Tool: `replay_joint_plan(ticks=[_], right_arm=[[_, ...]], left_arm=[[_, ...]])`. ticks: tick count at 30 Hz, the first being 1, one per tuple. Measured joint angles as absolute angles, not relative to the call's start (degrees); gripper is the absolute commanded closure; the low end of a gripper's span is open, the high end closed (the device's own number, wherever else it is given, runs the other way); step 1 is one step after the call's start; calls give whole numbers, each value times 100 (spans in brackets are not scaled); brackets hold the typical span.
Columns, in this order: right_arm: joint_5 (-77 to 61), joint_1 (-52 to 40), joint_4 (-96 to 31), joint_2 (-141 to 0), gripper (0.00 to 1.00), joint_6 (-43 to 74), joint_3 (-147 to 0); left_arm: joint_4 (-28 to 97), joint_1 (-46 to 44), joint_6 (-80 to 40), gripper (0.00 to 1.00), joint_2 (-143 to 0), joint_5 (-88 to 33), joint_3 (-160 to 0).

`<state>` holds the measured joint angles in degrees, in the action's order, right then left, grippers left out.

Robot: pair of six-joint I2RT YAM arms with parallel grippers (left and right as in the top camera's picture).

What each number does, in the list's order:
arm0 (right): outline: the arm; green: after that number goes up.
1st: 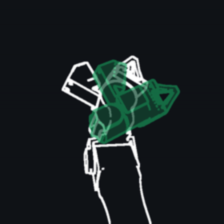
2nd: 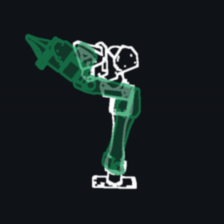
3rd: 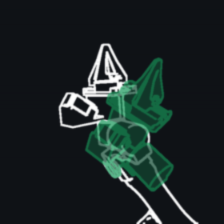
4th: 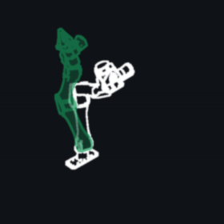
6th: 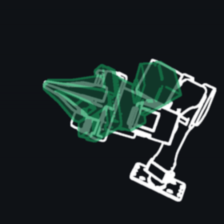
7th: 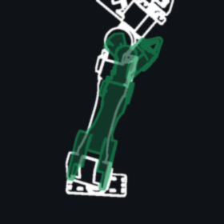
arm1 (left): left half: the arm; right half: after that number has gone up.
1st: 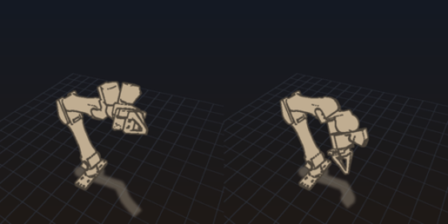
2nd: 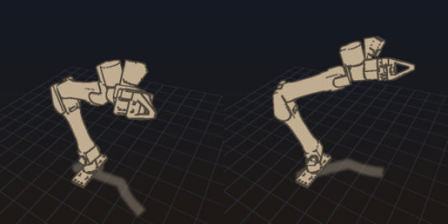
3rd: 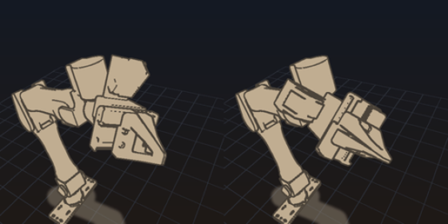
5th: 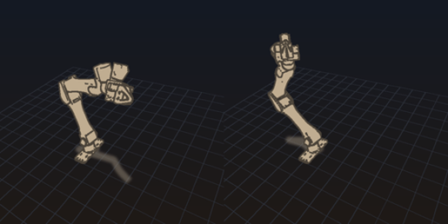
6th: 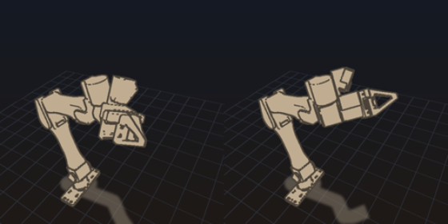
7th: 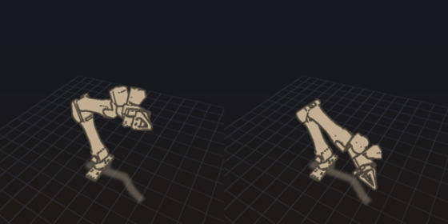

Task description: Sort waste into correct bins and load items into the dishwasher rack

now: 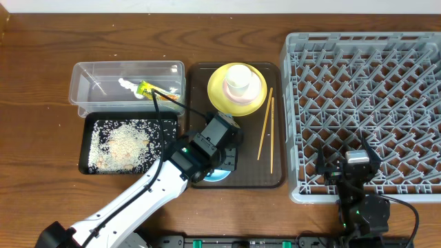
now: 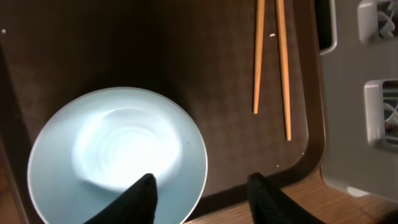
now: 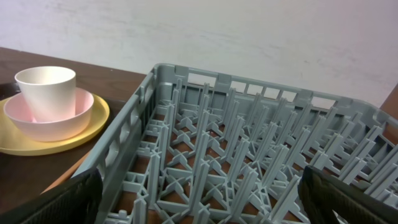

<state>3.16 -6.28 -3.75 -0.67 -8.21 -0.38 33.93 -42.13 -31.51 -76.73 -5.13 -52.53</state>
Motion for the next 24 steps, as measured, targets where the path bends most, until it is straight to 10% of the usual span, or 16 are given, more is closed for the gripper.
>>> replay_joint_plan(ticks=[24], right_arm=[[316,-628,-375,-67,1,-821,-38]], left_arm=[[3341,-4211,-3146,54,-7673,-447,-5251]])
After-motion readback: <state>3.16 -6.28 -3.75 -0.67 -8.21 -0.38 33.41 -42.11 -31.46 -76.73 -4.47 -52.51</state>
